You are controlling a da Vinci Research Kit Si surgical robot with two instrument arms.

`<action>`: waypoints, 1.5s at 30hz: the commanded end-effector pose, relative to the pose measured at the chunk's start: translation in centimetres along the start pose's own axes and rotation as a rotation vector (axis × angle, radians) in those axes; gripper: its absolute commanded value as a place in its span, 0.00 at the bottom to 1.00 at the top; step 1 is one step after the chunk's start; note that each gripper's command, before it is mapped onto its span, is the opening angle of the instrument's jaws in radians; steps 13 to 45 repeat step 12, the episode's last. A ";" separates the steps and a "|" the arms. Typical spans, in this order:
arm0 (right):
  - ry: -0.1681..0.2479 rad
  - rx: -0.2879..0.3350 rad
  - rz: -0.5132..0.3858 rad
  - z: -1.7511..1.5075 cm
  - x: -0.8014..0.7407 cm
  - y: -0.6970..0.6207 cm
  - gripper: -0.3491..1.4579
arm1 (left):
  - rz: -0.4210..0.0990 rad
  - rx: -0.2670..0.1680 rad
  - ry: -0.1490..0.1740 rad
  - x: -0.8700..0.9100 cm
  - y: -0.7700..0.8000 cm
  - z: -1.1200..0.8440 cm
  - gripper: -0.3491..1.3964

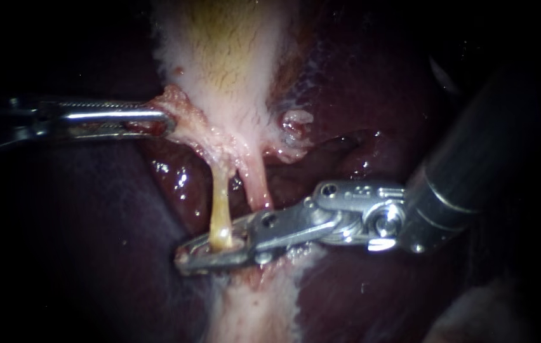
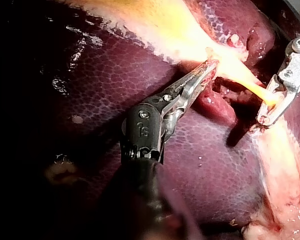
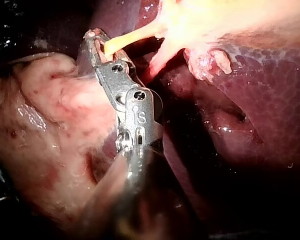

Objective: Clipping second clip left tube

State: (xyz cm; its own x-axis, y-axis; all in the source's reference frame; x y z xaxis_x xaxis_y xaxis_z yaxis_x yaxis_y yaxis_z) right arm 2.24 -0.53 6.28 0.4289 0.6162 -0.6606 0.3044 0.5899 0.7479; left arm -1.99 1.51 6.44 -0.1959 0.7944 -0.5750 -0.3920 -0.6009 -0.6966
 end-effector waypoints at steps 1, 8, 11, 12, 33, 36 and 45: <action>-0.002 0.000 -0.001 0.00 -0.01 0.00 0.00 | 0.000 0.000 0.000 0.00 0.00 0.00 0.00; -0.001 0.000 0.005 0.00 -0.01 0.01 0.00 | 0.000 0.000 0.000 0.00 -0.01 0.00 0.00; -0.001 0.000 0.011 0.00 -0.02 0.01 0.00 | 0.000 -0.001 0.000 0.00 -0.02 0.01 0.00; -0.001 0.000 0.011 -0.01 -0.03 0.02 0.00 | 0.000 -0.001 0.000 0.00 -0.02 0.01 0.00; -0.001 0.000 0.011 -0.01 -0.03 0.02 0.00 | 0.000 -0.001 0.000 0.00 -0.02 0.01 0.00; -0.001 0.000 0.011 -0.01 -0.03 0.02 0.00 | 0.000 -0.001 0.000 0.00 -0.02 0.01 0.00; -0.001 0.000 0.011 -0.01 -0.03 0.02 0.00 | 0.000 -0.001 0.000 0.00 -0.02 0.01 0.00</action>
